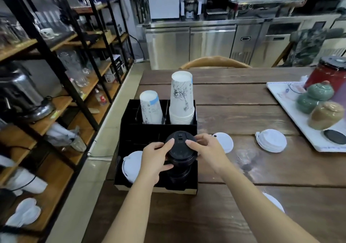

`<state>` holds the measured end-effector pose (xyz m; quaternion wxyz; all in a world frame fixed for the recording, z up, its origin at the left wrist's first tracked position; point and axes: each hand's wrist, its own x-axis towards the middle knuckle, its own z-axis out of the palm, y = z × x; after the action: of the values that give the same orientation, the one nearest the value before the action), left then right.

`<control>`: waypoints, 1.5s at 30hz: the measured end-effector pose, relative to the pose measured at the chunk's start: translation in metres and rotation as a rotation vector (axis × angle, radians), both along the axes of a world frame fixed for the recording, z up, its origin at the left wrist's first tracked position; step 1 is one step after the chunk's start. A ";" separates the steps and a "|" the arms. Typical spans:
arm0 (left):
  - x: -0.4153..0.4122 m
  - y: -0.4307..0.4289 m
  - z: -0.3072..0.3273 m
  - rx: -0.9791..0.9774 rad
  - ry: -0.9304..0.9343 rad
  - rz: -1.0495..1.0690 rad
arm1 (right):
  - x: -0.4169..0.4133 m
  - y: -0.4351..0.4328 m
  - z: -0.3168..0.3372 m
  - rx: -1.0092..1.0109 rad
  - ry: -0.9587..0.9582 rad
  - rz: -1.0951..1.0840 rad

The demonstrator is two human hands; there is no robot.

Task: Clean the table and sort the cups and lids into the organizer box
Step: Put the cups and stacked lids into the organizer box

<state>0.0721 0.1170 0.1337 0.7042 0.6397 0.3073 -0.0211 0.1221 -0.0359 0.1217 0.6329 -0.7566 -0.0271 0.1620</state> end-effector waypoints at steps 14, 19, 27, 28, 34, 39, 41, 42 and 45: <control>-0.014 0.016 -0.043 0.277 0.076 -0.050 | -0.017 0.022 -0.029 -0.489 -0.155 0.026; -0.015 0.016 -0.048 0.382 0.078 -0.090 | -0.019 0.026 -0.034 -0.702 -0.247 0.023; -0.019 -0.010 -0.023 0.780 -0.130 -0.054 | -0.029 -0.001 -0.032 -0.513 -0.278 -0.210; -0.019 -0.021 -0.020 0.787 -0.206 -0.076 | -0.030 -0.010 -0.033 -0.527 -0.278 -0.234; -0.029 -0.107 -0.035 0.751 -0.340 -0.507 | -0.041 -0.077 -0.054 -0.676 -0.185 -0.321; -0.033 -0.155 -0.073 0.784 -0.059 -0.849 | -0.061 -0.133 -0.072 -0.797 0.003 -0.338; -0.033 -0.166 -0.086 0.892 0.040 -0.943 | -0.073 -0.149 -0.081 -0.814 0.072 -0.331; -0.034 -0.172 -0.092 0.932 0.079 -0.972 | -0.078 -0.155 -0.084 -0.795 0.094 -0.340; -0.038 -0.190 -0.103 0.975 0.157 -1.020 | -0.093 -0.169 -0.095 -0.735 0.206 -0.330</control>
<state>0.0341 -0.0725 0.0306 0.2156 0.9427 -0.0062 -0.2546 0.0288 -0.2044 0.0264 0.3376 -0.9062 0.2176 0.1322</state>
